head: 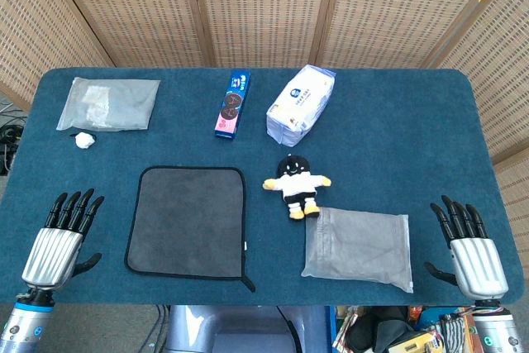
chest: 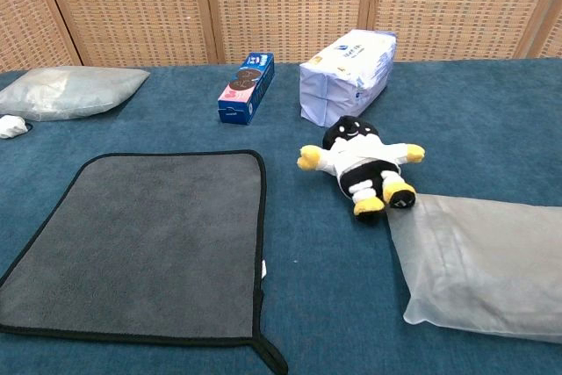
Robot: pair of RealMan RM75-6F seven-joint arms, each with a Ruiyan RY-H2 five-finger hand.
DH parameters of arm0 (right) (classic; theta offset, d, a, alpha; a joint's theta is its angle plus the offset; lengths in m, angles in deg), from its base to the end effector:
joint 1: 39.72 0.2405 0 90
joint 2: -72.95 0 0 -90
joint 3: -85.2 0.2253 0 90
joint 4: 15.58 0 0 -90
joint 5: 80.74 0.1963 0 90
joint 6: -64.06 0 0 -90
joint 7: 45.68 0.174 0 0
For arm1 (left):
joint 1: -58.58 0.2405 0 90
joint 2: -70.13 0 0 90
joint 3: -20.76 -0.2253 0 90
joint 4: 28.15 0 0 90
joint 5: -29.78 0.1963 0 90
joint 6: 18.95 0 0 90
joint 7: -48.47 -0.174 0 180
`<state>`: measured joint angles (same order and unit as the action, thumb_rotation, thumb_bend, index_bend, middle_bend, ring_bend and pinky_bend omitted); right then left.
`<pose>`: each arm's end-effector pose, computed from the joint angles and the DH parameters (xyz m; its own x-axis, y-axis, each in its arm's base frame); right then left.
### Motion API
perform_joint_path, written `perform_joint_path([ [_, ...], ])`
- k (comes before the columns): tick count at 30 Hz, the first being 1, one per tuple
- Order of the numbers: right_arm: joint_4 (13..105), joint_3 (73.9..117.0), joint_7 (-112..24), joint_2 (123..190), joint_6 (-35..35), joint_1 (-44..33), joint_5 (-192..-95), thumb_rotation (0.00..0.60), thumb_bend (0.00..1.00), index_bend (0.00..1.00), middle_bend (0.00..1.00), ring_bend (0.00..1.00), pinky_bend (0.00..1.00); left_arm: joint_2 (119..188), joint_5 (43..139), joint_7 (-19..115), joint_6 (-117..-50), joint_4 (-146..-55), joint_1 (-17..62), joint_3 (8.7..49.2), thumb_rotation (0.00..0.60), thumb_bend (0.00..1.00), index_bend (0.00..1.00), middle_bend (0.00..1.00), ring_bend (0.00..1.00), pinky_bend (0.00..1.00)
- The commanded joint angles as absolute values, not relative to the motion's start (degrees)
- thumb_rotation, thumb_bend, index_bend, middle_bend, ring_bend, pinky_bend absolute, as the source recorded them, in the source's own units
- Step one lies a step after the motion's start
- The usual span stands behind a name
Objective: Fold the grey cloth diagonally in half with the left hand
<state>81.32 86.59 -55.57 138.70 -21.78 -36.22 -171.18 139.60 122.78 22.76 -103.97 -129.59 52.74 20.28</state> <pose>-0.2533 -0.1943 0.1371 0.4600 -0.0179 0.8877 -0.8861 -0.0730 0.4577 -0.2173 0.1945 0.1080 0.5769 0.0048 0.8168 0.8054 -0.1696 -0.5679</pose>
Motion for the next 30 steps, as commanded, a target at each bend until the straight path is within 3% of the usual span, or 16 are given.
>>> perform_joint_path([
  [1,81.31,86.51,-55.69,138.78,-21.67,-36.20,-171.21,0.600,0.00,0.00,0.00,0.00,0.00,139.57,122.78,22.81,-104.00,-129.54,52.76,20.27,0.600,0.14,0.00,0.00,0.00,0.00],
  [30,81.39,86.65,-55.66,138.74,-22.32,-36.42,-171.35,0.600,0.00,0.00,0.00,0.00,0.00,139.46,124.37,24.09,-104.38,-129.16,52.57,19.88,0.600,0.14,0.00,0.00,0.00,0.00],
])
